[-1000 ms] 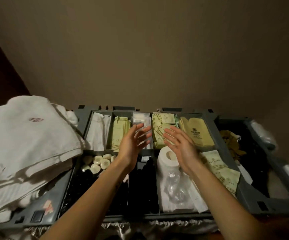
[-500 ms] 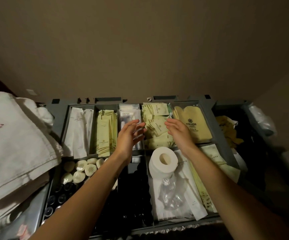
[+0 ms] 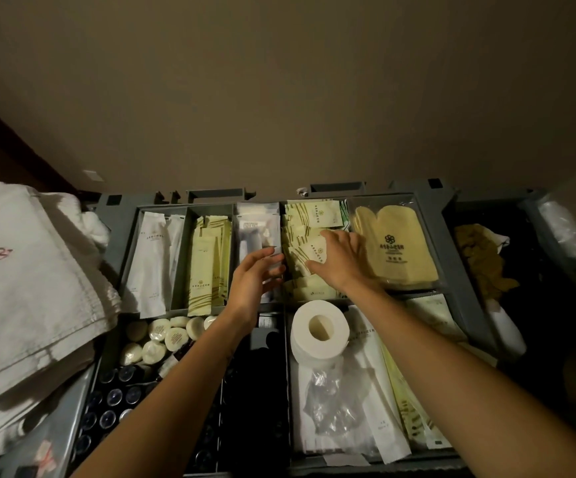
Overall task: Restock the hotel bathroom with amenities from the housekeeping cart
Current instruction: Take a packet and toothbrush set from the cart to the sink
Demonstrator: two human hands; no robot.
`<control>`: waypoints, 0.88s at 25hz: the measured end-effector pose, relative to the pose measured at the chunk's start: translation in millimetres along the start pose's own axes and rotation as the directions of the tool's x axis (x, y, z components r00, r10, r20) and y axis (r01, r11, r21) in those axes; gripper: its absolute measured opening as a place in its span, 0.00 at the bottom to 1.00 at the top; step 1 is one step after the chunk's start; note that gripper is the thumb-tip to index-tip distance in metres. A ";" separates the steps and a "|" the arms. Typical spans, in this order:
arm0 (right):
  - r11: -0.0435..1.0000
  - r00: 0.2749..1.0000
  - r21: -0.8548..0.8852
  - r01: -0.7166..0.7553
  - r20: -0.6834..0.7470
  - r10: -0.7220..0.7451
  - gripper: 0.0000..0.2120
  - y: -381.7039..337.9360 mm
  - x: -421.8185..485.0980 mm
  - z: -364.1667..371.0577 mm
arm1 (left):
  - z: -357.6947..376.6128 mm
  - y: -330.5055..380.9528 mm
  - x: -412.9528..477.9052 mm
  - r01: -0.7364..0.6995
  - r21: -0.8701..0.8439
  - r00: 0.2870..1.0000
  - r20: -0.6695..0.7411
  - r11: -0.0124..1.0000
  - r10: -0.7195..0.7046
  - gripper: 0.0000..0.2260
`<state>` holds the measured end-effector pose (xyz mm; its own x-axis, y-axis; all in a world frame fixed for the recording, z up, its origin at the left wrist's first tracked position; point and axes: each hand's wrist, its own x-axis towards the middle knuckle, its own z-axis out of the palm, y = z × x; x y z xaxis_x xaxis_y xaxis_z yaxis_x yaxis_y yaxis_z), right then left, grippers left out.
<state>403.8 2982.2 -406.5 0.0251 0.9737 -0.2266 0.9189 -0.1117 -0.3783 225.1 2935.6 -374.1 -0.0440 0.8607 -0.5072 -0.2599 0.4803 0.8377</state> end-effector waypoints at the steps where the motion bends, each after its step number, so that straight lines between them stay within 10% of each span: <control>1: 0.999 1.000 -0.041 -0.012 -0.014 0.012 0.36 -0.6 2.1 0.1 | 0.0 -0.4 0.6 0.000 0.002 1.000 -0.009 1.000 0.000 0.09; 5: 0.992 0.986 -0.115 0.050 -0.151 -0.067 0.35 -0.7 3.5 -1.3 | 3.3 2.6 2.8 -0.031 0.044 1.000 -0.001 0.999 0.031 0.10; 10: 0.769 0.999 0.639 0.027 0.014 -0.047 0.26 -1.3 -6.3 -26.7 | -2.1 12.9 -7.4 -0.201 0.292 0.975 0.152 0.935 0.163 0.11; 17: 0.663 0.979 0.744 0.081 0.065 -0.194 0.26 -25.6 -23.3 -51.5 | -6.9 30.2 -15.5 -0.359 0.457 0.930 0.249 0.814 0.270 0.11; 22: 0.598 0.968 0.799 0.067 0.094 -0.233 0.13 -55.0 -30.2 -41.4 | -32.0 16.3 -18.4 -0.325 0.419 0.941 0.053 0.848 0.335 0.10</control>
<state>368.8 2967.1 -341.7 -0.2271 0.9498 -0.2152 0.2365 -0.1606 -0.9583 190.8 2922.2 -357.7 -0.0769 0.9795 -0.1861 0.1978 0.1980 0.9600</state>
